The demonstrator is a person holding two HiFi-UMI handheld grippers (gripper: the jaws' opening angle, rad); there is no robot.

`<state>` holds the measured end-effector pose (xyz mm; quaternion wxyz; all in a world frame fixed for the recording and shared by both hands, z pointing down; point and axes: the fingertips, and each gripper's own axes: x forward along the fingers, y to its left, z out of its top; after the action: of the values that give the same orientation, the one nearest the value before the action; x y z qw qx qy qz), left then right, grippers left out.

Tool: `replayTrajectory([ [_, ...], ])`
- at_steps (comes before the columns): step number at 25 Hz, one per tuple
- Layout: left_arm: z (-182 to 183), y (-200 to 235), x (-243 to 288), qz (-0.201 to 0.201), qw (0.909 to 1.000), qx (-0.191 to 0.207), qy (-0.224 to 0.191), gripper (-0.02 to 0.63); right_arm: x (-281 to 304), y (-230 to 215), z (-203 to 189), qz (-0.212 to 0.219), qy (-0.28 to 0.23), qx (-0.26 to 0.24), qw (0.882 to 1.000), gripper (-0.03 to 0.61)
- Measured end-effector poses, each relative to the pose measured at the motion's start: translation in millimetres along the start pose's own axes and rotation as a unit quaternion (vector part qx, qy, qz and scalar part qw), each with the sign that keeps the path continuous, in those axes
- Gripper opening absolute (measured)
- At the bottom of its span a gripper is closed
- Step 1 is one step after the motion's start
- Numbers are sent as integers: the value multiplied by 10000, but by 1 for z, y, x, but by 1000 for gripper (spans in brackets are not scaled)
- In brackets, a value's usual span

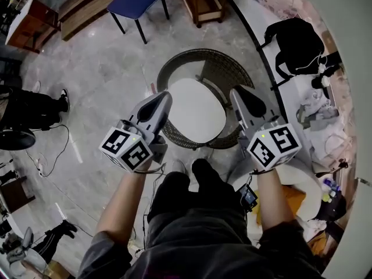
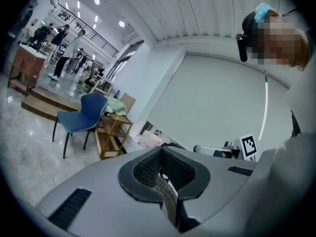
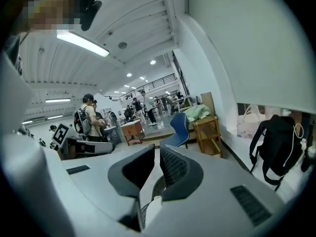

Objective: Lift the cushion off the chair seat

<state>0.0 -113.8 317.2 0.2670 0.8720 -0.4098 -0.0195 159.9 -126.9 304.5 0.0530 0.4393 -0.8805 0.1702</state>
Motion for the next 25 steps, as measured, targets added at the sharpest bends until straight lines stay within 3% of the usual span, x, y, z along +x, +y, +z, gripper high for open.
replayTrajectory([
  [8, -68, 51, 26, 349, 9979, -465, 301, 61, 47, -41, -72, 161, 548, 286, 9980, 15],
  [16, -139, 103, 43, 615, 9929, -783, 657, 104, 87, -58, -138, 262, 981, 183, 9947, 20],
  [20, -181, 128, 48, 781, 9887, -946, 863, 117, 110, -62, -183, 395, 1350, 107, 9900, 80],
  [25, -236, 163, 48, 1076, 9791, -1341, 1091, 129, 138, -69, -242, 498, 1876, -79, 9810, 94],
])
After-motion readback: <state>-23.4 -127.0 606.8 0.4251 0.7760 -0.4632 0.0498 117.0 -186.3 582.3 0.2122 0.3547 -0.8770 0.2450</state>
